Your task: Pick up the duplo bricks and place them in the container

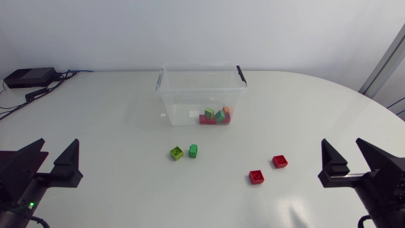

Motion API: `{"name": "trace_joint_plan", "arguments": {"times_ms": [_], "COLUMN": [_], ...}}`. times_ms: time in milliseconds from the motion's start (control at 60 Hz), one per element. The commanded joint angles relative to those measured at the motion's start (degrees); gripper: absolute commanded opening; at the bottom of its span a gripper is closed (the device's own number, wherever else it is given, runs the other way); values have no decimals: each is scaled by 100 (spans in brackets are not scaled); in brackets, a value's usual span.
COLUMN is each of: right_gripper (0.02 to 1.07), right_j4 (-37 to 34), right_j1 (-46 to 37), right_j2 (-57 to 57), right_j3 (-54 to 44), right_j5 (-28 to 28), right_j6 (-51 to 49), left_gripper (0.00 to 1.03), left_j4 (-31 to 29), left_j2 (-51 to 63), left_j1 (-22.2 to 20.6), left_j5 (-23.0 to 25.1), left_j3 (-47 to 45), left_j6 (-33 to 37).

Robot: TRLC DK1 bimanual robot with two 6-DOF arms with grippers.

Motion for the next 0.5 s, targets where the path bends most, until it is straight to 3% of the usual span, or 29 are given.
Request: {"name": "trace_joint_plan", "arguments": {"times_ms": [0,483], "right_gripper": [103,103], "right_j4": [71,27], "right_j1": [40,75], "right_j2": [-38,-30], "right_j3": [-128,-128], "right_j5": [25,25], "right_j6": [112,95], "left_gripper": [99,99], "left_j4": [34,51], "left_j2": [-58,-67], "left_j1": [-40,-83], "left_j5": [-15,-15], "left_j3": [-113,-113], "left_j6": [-15,-6]}}
